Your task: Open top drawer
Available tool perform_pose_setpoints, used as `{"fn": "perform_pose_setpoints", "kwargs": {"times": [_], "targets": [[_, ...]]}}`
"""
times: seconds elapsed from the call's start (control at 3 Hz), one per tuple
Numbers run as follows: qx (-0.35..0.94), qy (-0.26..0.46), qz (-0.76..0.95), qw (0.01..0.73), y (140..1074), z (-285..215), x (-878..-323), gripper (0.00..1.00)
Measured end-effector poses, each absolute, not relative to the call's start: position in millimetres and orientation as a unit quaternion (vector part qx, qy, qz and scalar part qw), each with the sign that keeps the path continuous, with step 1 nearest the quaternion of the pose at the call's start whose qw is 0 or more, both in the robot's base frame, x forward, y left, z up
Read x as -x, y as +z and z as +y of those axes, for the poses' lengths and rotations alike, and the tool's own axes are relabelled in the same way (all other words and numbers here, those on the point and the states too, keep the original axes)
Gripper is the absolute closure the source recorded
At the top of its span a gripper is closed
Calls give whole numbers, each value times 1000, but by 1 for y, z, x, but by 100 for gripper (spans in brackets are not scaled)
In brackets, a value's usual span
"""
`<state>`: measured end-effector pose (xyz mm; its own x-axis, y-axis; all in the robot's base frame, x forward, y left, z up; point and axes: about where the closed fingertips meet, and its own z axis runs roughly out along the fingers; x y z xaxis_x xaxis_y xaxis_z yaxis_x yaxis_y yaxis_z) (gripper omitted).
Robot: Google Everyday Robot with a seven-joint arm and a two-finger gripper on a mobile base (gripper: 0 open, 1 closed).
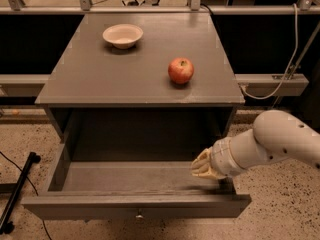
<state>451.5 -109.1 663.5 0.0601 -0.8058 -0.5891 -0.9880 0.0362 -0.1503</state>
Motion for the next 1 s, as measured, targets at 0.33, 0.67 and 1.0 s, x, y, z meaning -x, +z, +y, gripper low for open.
{"fn": "perform_pose_setpoints", "kwargs": {"times": [0.33, 0.67, 1.0], "targets": [[670, 157, 662, 296, 682, -117, -459, 100], [649, 153, 671, 323, 703, -149, -461, 100], [614, 175, 685, 350, 707, -193, -454, 84]]}}
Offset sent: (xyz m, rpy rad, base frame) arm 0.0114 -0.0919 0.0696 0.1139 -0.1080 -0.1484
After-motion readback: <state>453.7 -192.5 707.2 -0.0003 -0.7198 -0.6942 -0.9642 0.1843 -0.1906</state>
